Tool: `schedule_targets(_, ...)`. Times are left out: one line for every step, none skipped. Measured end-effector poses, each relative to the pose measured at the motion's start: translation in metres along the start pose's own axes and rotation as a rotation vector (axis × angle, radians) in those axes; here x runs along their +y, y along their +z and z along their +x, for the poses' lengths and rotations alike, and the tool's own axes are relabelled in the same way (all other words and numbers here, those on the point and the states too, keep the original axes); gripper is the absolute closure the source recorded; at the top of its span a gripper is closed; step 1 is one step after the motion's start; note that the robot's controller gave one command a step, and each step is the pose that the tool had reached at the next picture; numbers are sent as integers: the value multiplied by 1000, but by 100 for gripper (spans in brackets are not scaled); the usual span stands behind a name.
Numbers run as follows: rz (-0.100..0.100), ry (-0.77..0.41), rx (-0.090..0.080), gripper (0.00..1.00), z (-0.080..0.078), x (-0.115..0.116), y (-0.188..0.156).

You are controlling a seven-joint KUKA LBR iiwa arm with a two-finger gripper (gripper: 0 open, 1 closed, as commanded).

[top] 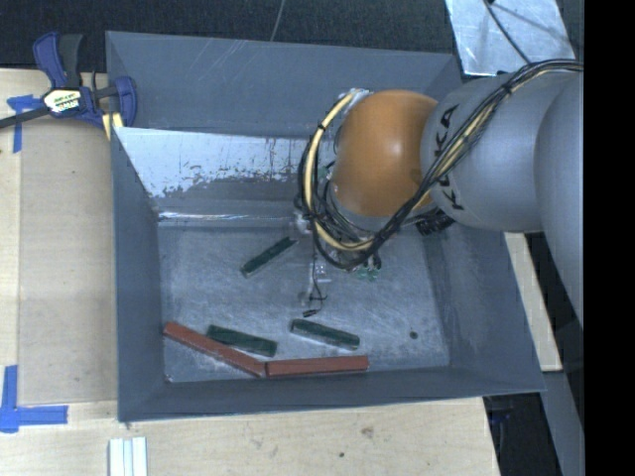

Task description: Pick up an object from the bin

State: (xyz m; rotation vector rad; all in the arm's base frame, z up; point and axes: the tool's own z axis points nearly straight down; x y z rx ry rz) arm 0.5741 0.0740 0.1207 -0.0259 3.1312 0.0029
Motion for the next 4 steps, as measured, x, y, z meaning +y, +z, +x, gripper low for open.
schedule_targets(5, 10, 12, 0, -21, 6, 23)
schedule_targets(1, 29, 7, 100, -8, 18, 36)
schedule_targets(1, 29, 6, 100, -8, 18, 36)
schedule_targets(2, 28, 0, 100, 26, -35, -145)
